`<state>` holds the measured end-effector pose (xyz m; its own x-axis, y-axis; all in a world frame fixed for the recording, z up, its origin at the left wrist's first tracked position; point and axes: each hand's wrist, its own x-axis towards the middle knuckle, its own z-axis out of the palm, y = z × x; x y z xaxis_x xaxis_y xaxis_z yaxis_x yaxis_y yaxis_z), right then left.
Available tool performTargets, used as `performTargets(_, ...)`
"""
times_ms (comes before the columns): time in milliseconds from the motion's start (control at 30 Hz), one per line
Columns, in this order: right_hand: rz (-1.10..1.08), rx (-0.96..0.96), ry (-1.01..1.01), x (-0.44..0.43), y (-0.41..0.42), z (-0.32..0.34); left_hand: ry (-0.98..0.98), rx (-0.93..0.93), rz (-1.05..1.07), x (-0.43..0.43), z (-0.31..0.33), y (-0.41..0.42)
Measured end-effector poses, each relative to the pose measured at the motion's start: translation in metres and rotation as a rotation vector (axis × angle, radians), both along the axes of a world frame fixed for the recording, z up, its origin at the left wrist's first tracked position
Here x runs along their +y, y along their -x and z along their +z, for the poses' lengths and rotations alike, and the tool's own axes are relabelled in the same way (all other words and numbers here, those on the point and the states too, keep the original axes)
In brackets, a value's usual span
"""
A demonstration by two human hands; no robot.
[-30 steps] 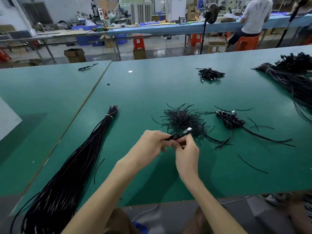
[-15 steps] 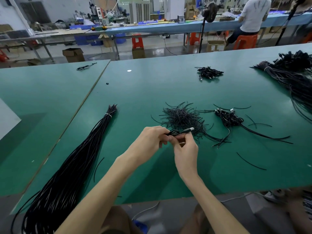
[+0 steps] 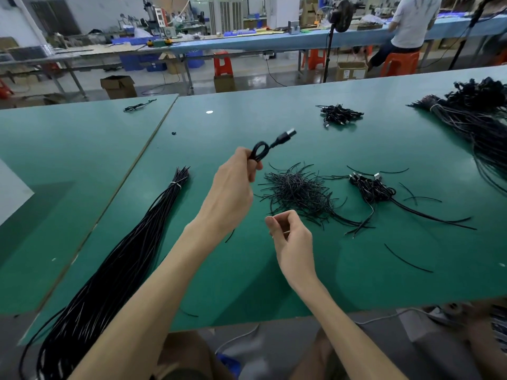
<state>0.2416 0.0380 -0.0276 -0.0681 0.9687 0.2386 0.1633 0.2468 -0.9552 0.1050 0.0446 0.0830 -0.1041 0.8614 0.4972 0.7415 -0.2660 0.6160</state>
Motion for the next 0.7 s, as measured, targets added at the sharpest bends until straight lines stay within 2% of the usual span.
performTargets(67, -0.001, -0.048, 0.010, 0.002, 0.001, -0.001, 0.016, -0.202, -0.026, 0.008, 0.018, -0.015)
performTargets(167, 0.028, -0.085, 0.019, 0.003, 0.003, -0.003, 0.124, -0.738, -0.180, 0.025, 0.043, -0.036)
performTargets(233, 0.065, -0.097, 0.001, 0.002, 0.003, -0.003, 0.267, -1.065, -0.279, 0.039, 0.052, -0.046)
performTargets(300, 0.107, -0.109, -0.013, 0.001, 0.003, -0.003, 0.448, -1.250, -0.346, 0.054, 0.053, -0.057)
performTargets(400, 0.171, -0.187, -0.036, -0.001, 0.003, -0.002, 0.630, -1.272, -0.305, 0.074, 0.039, -0.083)
performTargets(467, 0.179, -0.263, -0.044, -0.004, 0.003, -0.001, 0.728, -1.209, -0.271, 0.086, 0.022, -0.103)
performTargets(533, 0.169, -0.297, 0.046, -0.008, 0.000, 0.002, 0.801, -1.131, -0.236, 0.097, 0.005, -0.124)
performTargets(567, 0.182, -0.269, 0.107, -0.009, -0.002, 0.002, 0.819, -1.102, -0.214, 0.103, -0.003, -0.133)
performTargets(667, 0.246, 0.032, 0.286, -0.010, -0.003, 0.003, 0.826, -0.969, -0.147, 0.116, -0.022, -0.157)
performTargets(700, 0.269, 0.071, 0.308, -0.011, -0.003, 0.003, 0.830, -0.928, -0.133, 0.119, -0.029, -0.163)
